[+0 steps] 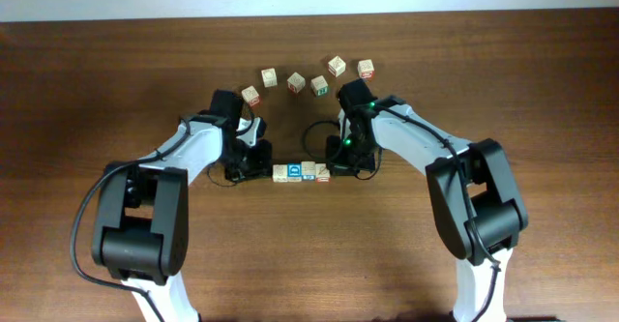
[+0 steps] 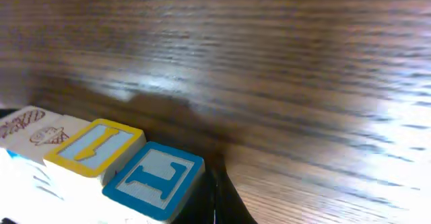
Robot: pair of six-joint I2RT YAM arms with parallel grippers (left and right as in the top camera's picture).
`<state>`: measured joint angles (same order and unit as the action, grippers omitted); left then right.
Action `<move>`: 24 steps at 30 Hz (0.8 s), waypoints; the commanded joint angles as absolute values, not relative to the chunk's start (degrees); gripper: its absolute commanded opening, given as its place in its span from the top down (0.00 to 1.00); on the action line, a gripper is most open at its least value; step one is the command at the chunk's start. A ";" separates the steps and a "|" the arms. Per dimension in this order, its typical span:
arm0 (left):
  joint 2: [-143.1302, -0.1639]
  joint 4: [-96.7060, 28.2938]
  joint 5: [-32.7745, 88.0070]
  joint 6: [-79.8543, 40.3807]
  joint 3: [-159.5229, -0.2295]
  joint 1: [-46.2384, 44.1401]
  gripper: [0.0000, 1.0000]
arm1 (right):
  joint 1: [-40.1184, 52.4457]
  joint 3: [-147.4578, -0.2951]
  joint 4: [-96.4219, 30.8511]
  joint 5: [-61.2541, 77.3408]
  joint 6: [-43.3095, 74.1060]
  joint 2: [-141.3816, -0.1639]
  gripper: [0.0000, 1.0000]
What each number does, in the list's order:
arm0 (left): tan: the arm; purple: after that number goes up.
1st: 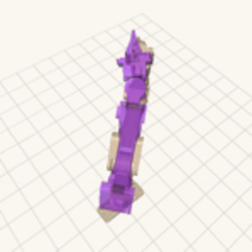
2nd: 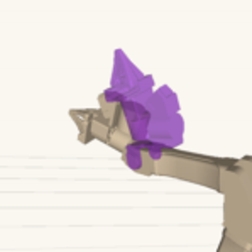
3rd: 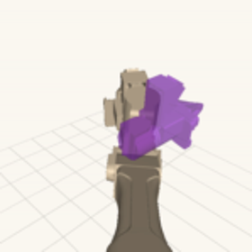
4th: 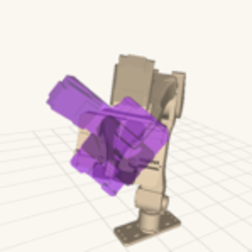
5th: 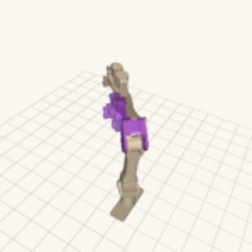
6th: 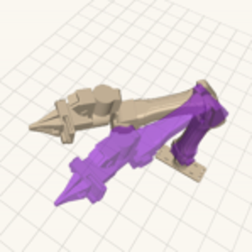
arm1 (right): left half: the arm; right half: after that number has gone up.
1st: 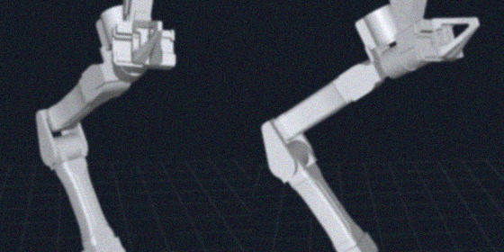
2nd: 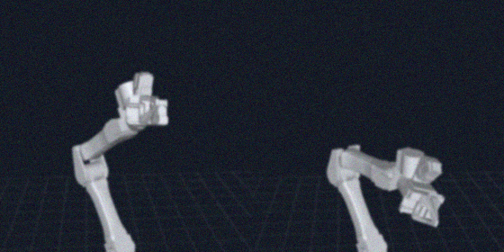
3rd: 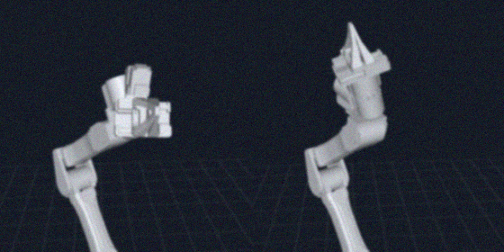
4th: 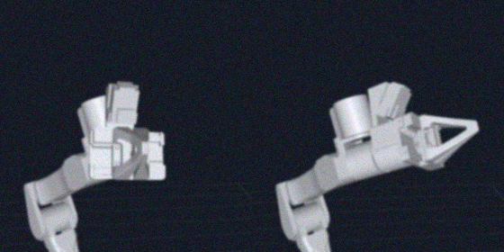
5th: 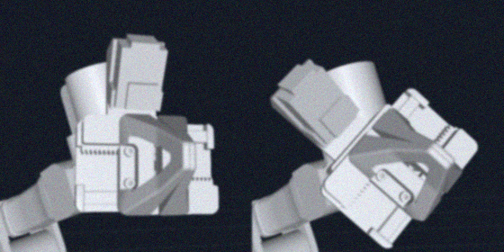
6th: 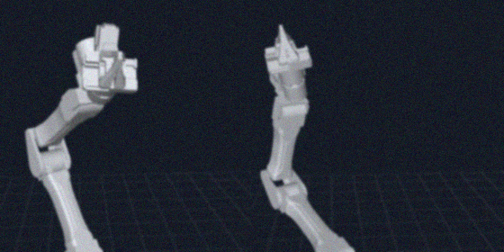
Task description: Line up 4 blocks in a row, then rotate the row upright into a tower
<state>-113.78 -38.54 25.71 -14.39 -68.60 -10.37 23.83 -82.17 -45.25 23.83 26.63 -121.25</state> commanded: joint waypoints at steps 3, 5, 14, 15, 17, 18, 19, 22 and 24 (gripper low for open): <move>-113.56 -42.02 12.97 -14.09 -71.29 -11.18 1.00 | 24.47 -82.04 -44.82 26.68 26.79 -122.04 0.96; -113.54 -44.10 10.46 -14.09 -73.08 -11.20 1.00 | 23.88 -82.04 -44.60 27.64 25.91 -122.04 0.96; -113.56 -48.31 31.29 -3.95 -75.11 -7.92 1.00 | 19.38 -81.19 -43.42 37.82 13.89 -122.04 0.95; -113.56 -48.27 31.29 -3.95 -75.11 -7.92 1.00 | 19.38 -81.19 -43.44 37.95 13.89 -122.04 0.96; -113.56 -48.29 31.29 -3.73 -75.09 -7.81 1.00 | 19.38 -81.19 -43.42 37.93 13.89 -122.04 0.95; -113.56 -48.34 31.33 -3.75 -75.11 -7.81 1.00 | 19.38 -81.19 -43.29 37.95 13.91 -122.04 0.96; -113.56 -48.36 31.31 -3.75 -75.09 -7.90 1.00 | 19.44 -81.19 -43.31 37.95 13.93 -122.04 0.96; -113.56 -48.66 29.69 -3.81 -75.02 -8.49 1.00 | 19.49 -80.58 -42.81 37.74 15.70 -122.21 0.96; -113.56 -48.64 26.61 -6.20 -74.72 -8.80 1.00 | 19.49 -80.55 -42.81 37.74 15.90 -122.21 0.95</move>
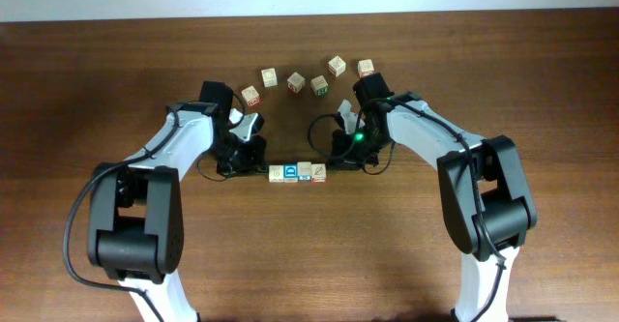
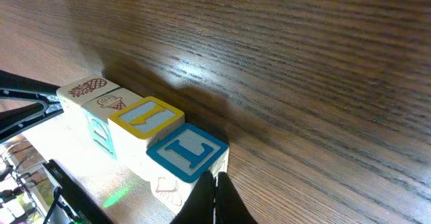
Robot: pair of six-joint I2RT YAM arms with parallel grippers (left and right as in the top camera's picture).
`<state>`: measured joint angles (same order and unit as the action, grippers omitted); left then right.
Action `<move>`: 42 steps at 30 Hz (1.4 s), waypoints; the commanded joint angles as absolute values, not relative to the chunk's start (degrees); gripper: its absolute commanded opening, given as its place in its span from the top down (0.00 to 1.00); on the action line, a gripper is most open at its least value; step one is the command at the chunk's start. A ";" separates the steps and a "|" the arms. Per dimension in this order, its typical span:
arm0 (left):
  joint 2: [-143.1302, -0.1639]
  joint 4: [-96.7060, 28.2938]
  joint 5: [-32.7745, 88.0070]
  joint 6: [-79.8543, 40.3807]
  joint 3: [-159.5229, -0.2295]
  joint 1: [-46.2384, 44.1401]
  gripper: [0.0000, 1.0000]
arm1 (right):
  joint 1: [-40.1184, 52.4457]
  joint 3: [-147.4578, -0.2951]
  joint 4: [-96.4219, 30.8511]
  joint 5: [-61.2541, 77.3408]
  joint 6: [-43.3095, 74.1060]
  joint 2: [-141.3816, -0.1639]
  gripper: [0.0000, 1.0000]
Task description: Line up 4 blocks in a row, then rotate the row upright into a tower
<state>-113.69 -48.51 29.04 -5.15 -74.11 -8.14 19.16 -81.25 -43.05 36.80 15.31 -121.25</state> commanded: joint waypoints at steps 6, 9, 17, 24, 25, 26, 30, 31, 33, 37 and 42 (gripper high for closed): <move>-113.56 -47.37 25.26 -6.83 -73.93 -9.26 1.00 | 19.49 -80.55 -42.85 37.74 15.88 -122.21 0.95; -113.56 -47.42 26.33 -7.27 -73.93 -9.65 1.00 | 19.53 -80.51 -42.92 37.74 16.01 -122.21 0.96; -113.56 -47.35 26.33 -7.68 -73.93 -10.39 1.00 | 19.88 -79.29 -41.69 38.72 18.55 -122.21 0.96; -113.56 -47.20 26.35 -7.70 -73.93 -10.39 1.00 | 20.93 -79.42 -40.25 41.80 16.29 -120.22 0.95; -113.56 -47.22 26.35 -7.77 -73.93 -10.39 1.00 | 21.39 -79.42 -40.16 41.74 16.29 -119.28 0.95; -113.56 -47.18 26.61 -8.12 -73.93 -10.39 1.00 | 22.13 -79.46 -40.03 41.36 16.32 -118.50 0.96; -113.56 -47.20 26.79 -8.12 -73.93 -10.39 1.00 | 23.97 -81.19 -40.42 41.39 16.32 -118.30 0.95; -113.56 -47.20 26.76 -8.12 -73.93 -10.39 1.00 | 24.38 -82.11 -40.97 41.34 16.29 -118.30 0.95; -113.56 -47.22 26.76 -8.12 -73.93 -10.39 1.00 | 25.26 -83.55 -42.04 41.36 16.29 -118.30 0.95; -113.56 -47.20 26.76 -8.12 -73.93 -10.39 1.00 | 27.57 -86.89 -44.16 41.36 16.29 -118.30 0.95; -113.56 -47.20 26.76 -8.12 -73.93 -10.39 1.00 | 29.80 -89.54 -45.32 41.39 16.34 -118.30 0.95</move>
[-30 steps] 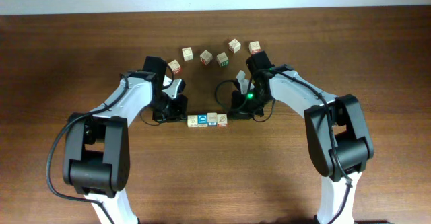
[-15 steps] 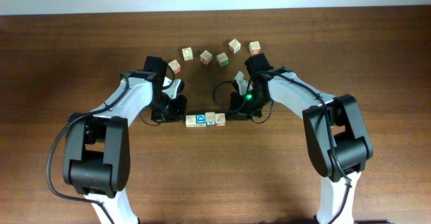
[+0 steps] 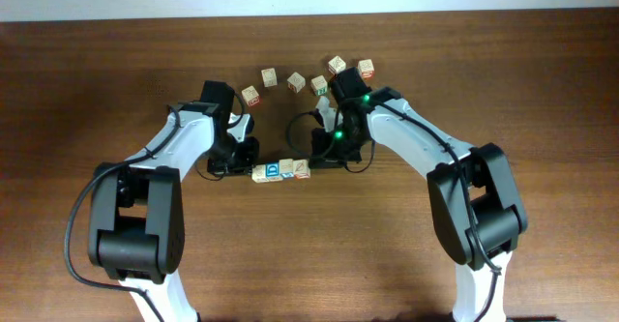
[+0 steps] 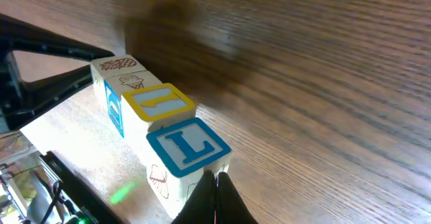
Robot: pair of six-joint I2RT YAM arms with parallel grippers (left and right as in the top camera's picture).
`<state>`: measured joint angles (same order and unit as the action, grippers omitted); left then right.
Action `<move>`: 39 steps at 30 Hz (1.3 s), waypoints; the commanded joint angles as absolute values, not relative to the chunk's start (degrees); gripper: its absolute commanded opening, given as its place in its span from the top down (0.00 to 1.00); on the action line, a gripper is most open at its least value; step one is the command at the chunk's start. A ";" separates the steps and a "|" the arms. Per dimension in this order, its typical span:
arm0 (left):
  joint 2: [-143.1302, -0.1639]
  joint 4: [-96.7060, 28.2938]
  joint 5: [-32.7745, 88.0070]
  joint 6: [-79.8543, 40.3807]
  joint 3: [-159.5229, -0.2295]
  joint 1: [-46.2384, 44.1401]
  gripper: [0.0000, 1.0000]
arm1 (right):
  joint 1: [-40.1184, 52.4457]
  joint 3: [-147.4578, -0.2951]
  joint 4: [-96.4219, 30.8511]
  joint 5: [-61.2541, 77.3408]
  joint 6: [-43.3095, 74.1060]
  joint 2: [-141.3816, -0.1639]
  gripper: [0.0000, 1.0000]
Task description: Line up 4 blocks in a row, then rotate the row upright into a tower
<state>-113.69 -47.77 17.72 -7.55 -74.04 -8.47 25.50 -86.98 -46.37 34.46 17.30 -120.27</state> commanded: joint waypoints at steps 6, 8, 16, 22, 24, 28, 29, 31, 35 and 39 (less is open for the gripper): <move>-113.56 -47.20 26.76 -8.12 -73.93 -10.39 1.00 | 31.55 -91.48 -45.84 41.39 16.58 -118.30 0.95; -113.56 -47.20 26.79 -8.12 -73.93 -10.39 1.00 | 31.55 -91.48 -45.84 41.41 16.80 -118.30 0.96; -113.56 -47.22 26.76 -8.12 -73.93 -10.41 1.00 | 32.40 -91.48 -45.21 41.39 17.02 -118.30 0.96; -113.56 -47.22 26.79 -8.12 -73.93 -10.41 1.00 | 33.04 -91.46 -44.14 41.39 17.69 -118.30 0.96; -113.56 -47.20 26.79 -8.12 -73.93 -10.39 1.00 | 33.04 -91.48 -44.07 41.36 18.09 -118.30 0.95; -113.56 -47.22 26.76 -8.10 -73.93 -10.39 1.00 | 33.04 -91.46 -43.75 40.25 18.96 -118.32 0.96; -113.56 -47.13 26.74 -8.10 -73.93 -10.39 1.00 | 33.04 -91.46 -43.72 40.07 18.94 -118.32 0.96; -113.56 -46.02 25.85 -8.10 -73.93 -10.28 1.00 | 33.04 -91.46 -43.27 39.00 19.18 -118.32 0.96; -113.56 -43.94 24.47 -8.14 -75.16 -6.79 1.00 | 33.10 -91.39 -41.21 36.47 20.47 -118.43 0.96; -113.56 -43.92 23.05 -8.12 -77.32 -0.89 1.00 | 34.65 -91.39 -40.23 33.43 21.54 -118.45 0.96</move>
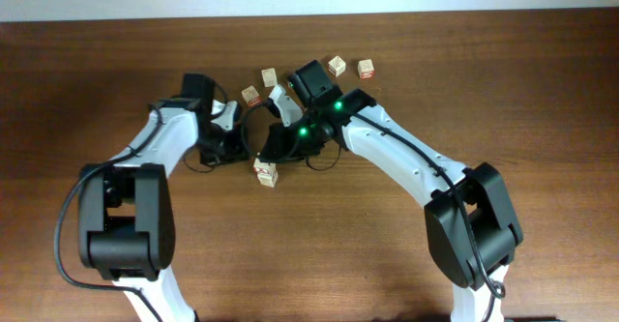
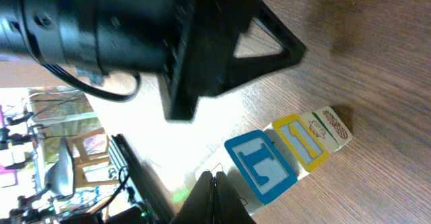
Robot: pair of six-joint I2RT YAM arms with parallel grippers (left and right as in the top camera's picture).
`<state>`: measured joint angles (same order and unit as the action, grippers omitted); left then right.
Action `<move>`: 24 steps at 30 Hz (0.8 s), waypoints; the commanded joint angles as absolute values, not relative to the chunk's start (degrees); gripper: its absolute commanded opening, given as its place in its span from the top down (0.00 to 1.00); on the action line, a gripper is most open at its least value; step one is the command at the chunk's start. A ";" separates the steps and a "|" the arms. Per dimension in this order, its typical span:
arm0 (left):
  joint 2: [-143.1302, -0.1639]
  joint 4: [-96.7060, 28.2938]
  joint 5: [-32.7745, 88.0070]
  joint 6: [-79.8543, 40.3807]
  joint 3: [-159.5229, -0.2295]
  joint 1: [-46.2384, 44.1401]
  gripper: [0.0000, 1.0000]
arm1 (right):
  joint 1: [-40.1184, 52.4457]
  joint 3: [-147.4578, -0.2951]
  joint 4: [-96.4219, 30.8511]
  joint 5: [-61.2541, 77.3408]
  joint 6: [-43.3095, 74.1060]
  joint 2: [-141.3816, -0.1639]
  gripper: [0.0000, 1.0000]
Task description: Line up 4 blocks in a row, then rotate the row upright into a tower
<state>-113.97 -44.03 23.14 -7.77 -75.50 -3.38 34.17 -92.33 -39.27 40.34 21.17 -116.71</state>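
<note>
Four wooden blocks lie side by side in a row (image 2: pixel 296 143): a blue L block (image 2: pixel 261 167), a yellow I block (image 2: pixel 300 140), an ice-cream block and a pineapple block (image 2: pixel 335 124). From overhead the row (image 1: pixel 266 173) runs nearly front to back, its far end hidden under my right arm. My right gripper (image 2: pixel 217 182) is shut, its tips against the side of the L block. My left gripper (image 1: pixel 224 144) hangs just left of the row, a dark wedge (image 2: pixel 269 46) in the right wrist view.
Loose letter blocks lie in an arc behind the arms: one (image 1: pixel 270 77), another (image 1: pixel 251 96), and two at the back right (image 1: pixel 337 66) (image 1: pixel 366 69). My right forearm (image 1: pixel 387 153) hides the others. Bare wooden table (image 1: pixel 309 254) lies in front.
The row has turned from a slight slant to nearly front-to-back and sits further left. My right gripper moved left with it, still shut at the L block. My left gripper shifted left.
The row lay left to right between both grippers, my right one shut at the L end. It then shifted a little left, then slanted, and now stands nearly front-to-back, with both grippers further left.
</note>
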 commanded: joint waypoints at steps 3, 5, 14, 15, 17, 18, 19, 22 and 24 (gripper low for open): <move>-113.56 -42.96 22.37 -8.10 -77.80 0.19 1.00 | 34.65 -91.44 -40.03 32.82 21.93 -118.43 0.93; -112.75 -44.29 19.99 -8.10 -82.39 0.27 1.00 | 34.52 -94.08 -41.12 34.24 20.95 -117.56 0.79; -105.21 -49.34 11.00 -8.03 -92.23 0.32 1.00 | 34.09 -101.25 -44.47 35.18 18.28 -113.38 0.72; -101.95 -50.78 9.74 -7.46 -93.30 0.51 1.00 | 33.04 -103.53 -46.65 35.03 16.14 -111.22 0.72; -93.32 -54.17 9.58 -2.31 -95.85 0.54 1.00 | 29.54 -108.01 -55.07 29.19 11.92 -104.81 0.69; -88.44 -54.81 9.58 -0.14 -95.85 0.54 0.98 | 27.59 -109.06 -58.83 24.34 11.73 -101.08 0.68; -83.92 -55.90 9.56 1.15 -95.83 0.54 0.69 | 25.15 -109.10 -63.59 16.47 11.75 -95.09 0.67; -78.02 -57.98 9.58 1.15 -95.83 0.54 0.01 | 23.97 -109.10 -73.63 -3.05 11.84 -81.73 0.37; -77.43 -58.00 9.58 1.15 -95.83 0.54 0.01 | 23.97 -109.08 -79.26 -10.20 13.52 -73.49 0.02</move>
<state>-77.12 -57.84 10.00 -0.10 -95.64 0.19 23.81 -108.51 -76.49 1.23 12.19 -78.30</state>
